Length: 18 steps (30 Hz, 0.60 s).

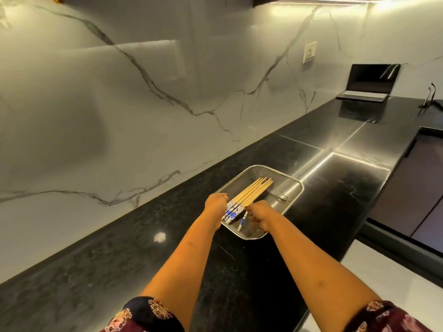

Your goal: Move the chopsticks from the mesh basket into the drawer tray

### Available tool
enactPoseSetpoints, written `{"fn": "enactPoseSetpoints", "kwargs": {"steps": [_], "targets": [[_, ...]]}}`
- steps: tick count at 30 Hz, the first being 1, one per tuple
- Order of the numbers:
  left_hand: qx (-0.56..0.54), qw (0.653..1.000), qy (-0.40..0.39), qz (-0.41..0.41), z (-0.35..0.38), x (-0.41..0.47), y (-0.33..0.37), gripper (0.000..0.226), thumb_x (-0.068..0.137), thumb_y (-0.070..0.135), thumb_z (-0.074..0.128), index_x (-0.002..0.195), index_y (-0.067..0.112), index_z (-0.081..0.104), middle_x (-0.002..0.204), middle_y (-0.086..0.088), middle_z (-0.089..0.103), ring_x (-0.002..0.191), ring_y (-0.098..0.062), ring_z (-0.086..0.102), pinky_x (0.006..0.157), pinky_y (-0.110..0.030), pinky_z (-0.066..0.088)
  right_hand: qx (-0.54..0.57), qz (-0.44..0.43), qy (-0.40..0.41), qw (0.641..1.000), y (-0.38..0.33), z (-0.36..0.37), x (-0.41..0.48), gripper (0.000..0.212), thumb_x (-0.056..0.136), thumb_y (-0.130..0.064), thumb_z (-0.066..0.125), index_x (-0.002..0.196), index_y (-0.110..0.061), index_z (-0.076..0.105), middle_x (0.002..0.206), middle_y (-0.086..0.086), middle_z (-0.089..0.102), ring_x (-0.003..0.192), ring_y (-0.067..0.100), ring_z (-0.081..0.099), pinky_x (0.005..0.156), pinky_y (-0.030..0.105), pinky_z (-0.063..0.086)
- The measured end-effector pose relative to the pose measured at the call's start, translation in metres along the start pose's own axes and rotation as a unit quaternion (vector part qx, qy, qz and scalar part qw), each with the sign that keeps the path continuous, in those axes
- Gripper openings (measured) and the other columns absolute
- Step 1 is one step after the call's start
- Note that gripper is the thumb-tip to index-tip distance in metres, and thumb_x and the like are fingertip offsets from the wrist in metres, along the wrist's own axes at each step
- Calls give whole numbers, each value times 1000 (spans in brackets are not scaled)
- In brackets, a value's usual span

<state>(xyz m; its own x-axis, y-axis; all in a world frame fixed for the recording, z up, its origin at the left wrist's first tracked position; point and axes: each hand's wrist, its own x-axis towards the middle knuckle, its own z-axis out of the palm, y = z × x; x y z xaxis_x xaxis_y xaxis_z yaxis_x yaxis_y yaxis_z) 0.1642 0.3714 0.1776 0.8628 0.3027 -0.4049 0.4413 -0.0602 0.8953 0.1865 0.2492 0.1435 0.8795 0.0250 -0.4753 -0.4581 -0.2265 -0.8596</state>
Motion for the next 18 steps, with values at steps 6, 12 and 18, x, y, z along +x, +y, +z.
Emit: {"fn": "enactPoseSetpoints", "kwargs": {"steps": [6,12,18], "targets": [[166,984,-41,53,3,30,5,31,94,6,40,115,-1,62,116,-24,61,106,-38,57,91,-42,46,-15,31,40,999,0,13,33,22,93,-8,50,114,-3,55,97,13,55,85,23,56,76,31,50],[242,963,-88,76,5,48,-10,30,97,12,38,112,11,63,107,-12,60,92,-20,55,76,-28,42,-55,44,106,992,8,26,56,19,89,-21,61,85,-4,55,90,15,62,77,28,65,74,38,60],[247,961,-103,71,11,53,-12,37,97,12,37,131,6,51,134,-15,55,123,-27,50,106,-39,40,13,52,114,992,2,30,62,15,85,-15,66,81,-6,55,83,10,59,72,22,60,57,32,56]]}}
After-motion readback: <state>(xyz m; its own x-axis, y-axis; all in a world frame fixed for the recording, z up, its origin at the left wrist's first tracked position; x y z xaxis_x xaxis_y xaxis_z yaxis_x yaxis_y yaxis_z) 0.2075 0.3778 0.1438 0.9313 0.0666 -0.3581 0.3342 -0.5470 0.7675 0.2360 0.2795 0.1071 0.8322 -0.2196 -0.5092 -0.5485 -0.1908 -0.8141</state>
